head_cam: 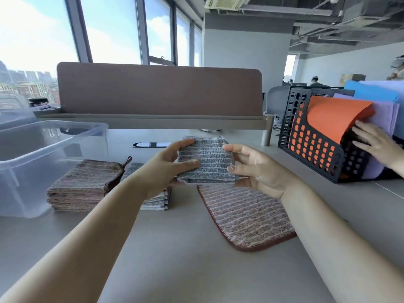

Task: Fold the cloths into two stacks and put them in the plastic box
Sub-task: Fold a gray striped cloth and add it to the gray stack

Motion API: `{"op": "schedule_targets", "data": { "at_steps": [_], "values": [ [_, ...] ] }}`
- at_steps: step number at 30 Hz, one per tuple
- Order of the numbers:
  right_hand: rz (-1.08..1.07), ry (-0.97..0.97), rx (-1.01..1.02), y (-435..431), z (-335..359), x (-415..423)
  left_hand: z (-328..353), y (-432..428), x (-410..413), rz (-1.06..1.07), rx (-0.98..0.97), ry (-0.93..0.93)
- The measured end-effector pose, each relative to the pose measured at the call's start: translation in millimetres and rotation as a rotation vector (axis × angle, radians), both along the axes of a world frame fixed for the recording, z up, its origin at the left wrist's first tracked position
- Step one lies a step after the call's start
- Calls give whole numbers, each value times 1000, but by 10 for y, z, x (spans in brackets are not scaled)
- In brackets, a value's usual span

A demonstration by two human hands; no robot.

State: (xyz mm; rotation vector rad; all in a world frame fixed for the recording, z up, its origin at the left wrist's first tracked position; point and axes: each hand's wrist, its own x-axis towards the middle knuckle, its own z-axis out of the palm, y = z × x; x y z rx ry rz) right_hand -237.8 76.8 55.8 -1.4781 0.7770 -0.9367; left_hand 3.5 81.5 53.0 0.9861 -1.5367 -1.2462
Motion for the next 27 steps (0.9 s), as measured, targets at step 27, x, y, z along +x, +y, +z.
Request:
{"op": "schedule_targets", "data": {
  "at_steps": [27],
  "values": [
    [-36, 211, 65, -424, -286, 1480, -93, 41, 1234, 446, -23, -673]
  ]
}}
